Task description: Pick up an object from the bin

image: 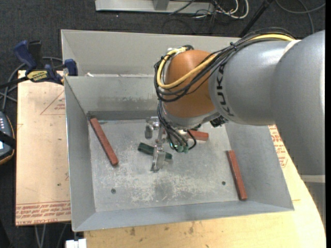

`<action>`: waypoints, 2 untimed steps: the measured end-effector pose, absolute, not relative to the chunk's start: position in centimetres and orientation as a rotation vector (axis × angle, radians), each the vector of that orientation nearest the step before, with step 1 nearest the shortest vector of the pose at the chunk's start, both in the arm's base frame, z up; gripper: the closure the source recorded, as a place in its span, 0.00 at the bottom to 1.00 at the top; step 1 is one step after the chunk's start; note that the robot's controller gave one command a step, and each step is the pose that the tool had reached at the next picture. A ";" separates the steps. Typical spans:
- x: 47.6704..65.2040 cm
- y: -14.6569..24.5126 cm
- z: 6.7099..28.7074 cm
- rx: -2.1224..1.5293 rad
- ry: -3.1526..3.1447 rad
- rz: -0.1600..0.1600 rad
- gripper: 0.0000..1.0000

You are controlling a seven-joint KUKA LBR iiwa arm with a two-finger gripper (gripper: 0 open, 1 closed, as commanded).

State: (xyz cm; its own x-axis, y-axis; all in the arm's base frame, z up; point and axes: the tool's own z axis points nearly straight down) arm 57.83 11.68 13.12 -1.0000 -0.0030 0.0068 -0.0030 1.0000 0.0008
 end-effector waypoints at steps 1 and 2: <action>62.6 7.7 7.1 0.056 -3.143 0.001 0.00; 62.5 8.0 7.5 0.059 -3.143 -0.003 1.00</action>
Offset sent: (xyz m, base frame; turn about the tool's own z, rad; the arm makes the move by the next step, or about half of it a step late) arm 0.0463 -0.0366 -0.0560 -0.0371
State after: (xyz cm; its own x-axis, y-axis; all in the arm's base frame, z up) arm 62.52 8.05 7.52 -0.9993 -0.0378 -0.0022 -0.0378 0.9993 0.0017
